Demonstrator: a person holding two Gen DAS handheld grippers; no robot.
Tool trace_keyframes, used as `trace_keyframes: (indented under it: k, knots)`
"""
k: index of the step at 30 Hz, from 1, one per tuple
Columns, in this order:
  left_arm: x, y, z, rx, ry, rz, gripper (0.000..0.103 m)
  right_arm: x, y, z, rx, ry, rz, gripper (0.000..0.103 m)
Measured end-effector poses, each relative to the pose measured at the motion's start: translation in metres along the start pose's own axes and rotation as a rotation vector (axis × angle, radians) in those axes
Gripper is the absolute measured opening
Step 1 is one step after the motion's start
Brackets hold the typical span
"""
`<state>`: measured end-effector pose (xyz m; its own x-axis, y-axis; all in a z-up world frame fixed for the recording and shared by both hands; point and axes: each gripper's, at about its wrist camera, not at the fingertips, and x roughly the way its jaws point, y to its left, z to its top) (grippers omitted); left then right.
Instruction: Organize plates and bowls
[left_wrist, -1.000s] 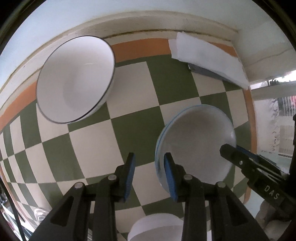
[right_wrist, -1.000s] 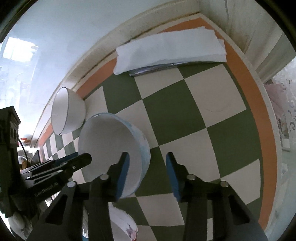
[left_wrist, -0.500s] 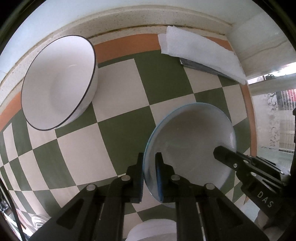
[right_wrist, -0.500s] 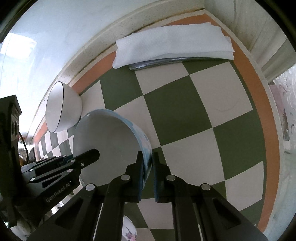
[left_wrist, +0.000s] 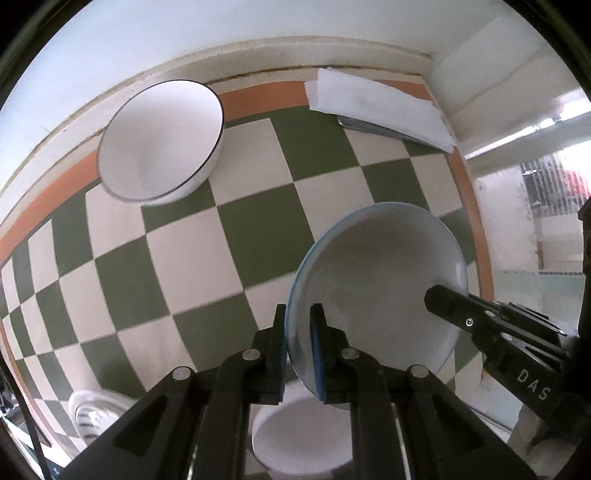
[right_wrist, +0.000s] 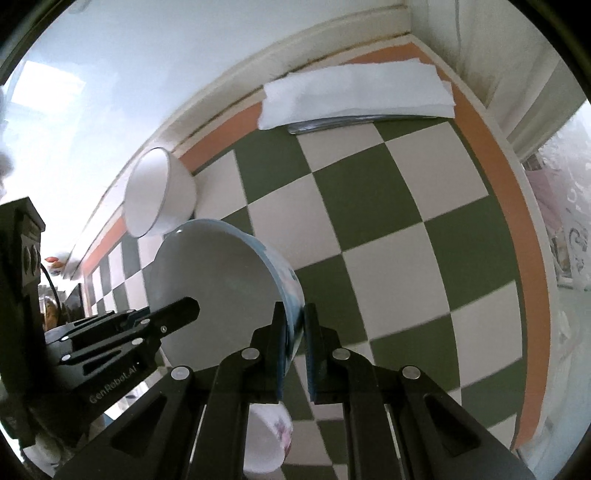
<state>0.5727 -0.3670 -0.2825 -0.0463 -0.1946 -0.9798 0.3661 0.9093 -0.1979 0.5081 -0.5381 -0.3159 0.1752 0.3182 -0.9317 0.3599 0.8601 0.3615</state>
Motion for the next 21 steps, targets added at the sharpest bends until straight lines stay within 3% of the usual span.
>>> trace_keyframes:
  k: [12, 21]
  knots:
    - [-0.039, -0.002, -0.07, 0.029, -0.034, -0.024, 0.009, -0.057, 0.017, -0.081, -0.041, -0.028, 0.017, 0.01]
    - [-0.025, 0.015, -0.108, 0.011, 0.021, -0.011, 0.009, -0.034, 0.025, -0.122, -0.04, 0.044, 0.036, 0.01]
